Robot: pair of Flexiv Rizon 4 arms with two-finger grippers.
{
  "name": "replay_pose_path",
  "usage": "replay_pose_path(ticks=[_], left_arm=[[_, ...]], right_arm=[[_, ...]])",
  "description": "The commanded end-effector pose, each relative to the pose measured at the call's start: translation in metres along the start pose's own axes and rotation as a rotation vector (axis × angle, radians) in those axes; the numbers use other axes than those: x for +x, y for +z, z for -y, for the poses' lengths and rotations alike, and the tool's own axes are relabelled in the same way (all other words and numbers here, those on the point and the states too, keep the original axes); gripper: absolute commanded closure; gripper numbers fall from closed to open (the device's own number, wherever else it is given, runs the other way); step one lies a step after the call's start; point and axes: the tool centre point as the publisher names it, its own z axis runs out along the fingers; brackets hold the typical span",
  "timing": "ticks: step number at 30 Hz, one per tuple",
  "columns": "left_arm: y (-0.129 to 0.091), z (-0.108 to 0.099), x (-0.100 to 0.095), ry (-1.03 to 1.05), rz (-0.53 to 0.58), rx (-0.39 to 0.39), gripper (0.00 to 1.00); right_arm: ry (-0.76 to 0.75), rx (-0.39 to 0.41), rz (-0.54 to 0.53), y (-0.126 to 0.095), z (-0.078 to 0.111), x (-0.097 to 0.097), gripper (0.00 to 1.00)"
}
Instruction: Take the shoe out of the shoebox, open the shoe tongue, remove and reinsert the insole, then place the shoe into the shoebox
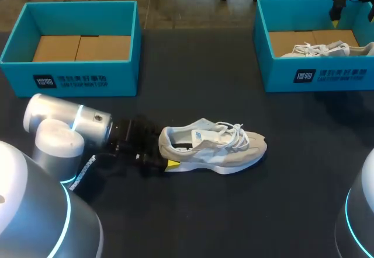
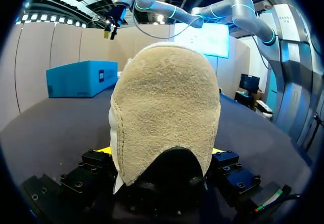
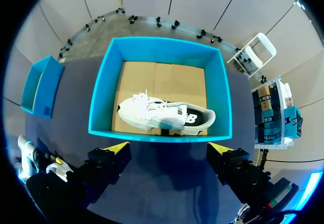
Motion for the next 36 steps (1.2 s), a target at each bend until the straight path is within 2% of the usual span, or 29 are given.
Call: replay_pose_path(ticks=[1, 8, 14, 36], left_arm=[[0.002, 0.001, 0.002, -0.003, -0.026, -0.004, 1.0], [-0.003, 0.004, -0.001, 0.018, -0.039, -0.027, 1.0], [-0.007, 0.009, -0.004, 0.027, -0.011, -0.008, 1.0], [-0.013, 0.008, -0.01, 0.028, 0.008, -0.027, 1.0]], right_arm=[[0.0, -0.001, 0.0, 0.0, 0.001, 0.0, 0.0], [0.0, -0.001, 0.0, 0.0, 0.001, 0.0, 0.0], [0.0, -0.001, 0.0, 0.0, 0.001, 0.0, 0.0], [0.0, -0.001, 0.0, 0.0, 0.001, 0.0, 0.0]])
